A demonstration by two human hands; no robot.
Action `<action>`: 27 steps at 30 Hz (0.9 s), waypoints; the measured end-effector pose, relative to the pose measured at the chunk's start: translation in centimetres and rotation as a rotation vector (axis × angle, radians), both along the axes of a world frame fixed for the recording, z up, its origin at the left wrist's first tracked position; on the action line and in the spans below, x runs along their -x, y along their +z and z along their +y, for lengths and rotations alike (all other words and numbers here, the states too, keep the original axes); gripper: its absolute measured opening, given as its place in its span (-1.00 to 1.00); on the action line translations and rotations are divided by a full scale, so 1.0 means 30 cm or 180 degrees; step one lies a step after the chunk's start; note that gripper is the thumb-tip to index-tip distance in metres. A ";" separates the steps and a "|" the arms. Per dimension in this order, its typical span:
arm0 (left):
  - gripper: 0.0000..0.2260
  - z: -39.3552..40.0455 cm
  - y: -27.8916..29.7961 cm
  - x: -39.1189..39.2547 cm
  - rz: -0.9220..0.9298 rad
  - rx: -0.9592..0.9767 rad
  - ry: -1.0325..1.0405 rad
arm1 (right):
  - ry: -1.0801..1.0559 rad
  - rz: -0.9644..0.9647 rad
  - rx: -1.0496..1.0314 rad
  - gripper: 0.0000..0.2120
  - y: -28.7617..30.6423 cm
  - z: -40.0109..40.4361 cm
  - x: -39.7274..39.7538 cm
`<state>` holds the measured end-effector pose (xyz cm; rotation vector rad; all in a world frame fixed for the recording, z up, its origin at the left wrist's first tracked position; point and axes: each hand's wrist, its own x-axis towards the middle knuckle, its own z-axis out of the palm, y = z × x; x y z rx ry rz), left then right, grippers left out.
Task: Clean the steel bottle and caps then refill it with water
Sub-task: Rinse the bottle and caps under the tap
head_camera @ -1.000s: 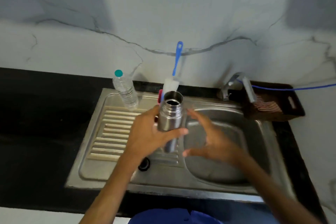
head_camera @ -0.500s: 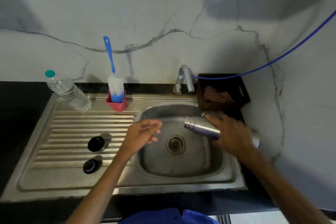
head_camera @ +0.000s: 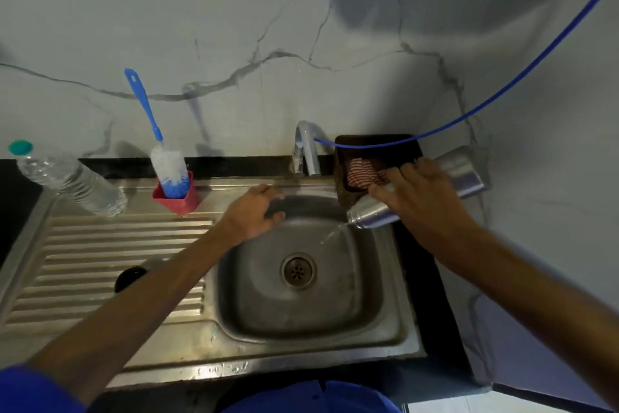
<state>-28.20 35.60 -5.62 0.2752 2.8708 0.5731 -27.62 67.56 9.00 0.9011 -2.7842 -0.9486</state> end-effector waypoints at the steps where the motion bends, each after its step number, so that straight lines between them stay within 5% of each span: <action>1: -0.47 0.015 0.005 0.054 0.0165 0.0434 -0.0242 | 0.0033 -0.0028 0.0008 -0.37 -0.008 -0.004 0.009; 5: -0.32 0.088 0.016 0.248 0.0563 0.1607 -0.1019 | 0.0047 -0.0098 0.0052 -0.41 -0.023 -0.017 0.044; 11: -0.29 0.124 -0.032 0.379 0.0044 0.2520 -0.1182 | -0.0457 -0.0879 0.0799 -0.35 -0.022 -0.026 0.084; 18: -0.32 0.072 -0.119 0.346 0.0055 0.2415 -0.0729 | -0.2006 -0.2308 0.2179 -0.06 -0.238 0.009 0.064; 23: -0.05 -0.024 -0.204 0.289 -0.0458 0.1623 -0.0344 | -0.2752 -0.3168 0.2975 -0.18 -0.390 -0.069 0.021; 27: -0.09 0.009 -0.199 0.253 -0.0759 0.0573 0.0194 | -0.3831 -0.3692 0.3812 -0.35 -0.447 -0.204 0.026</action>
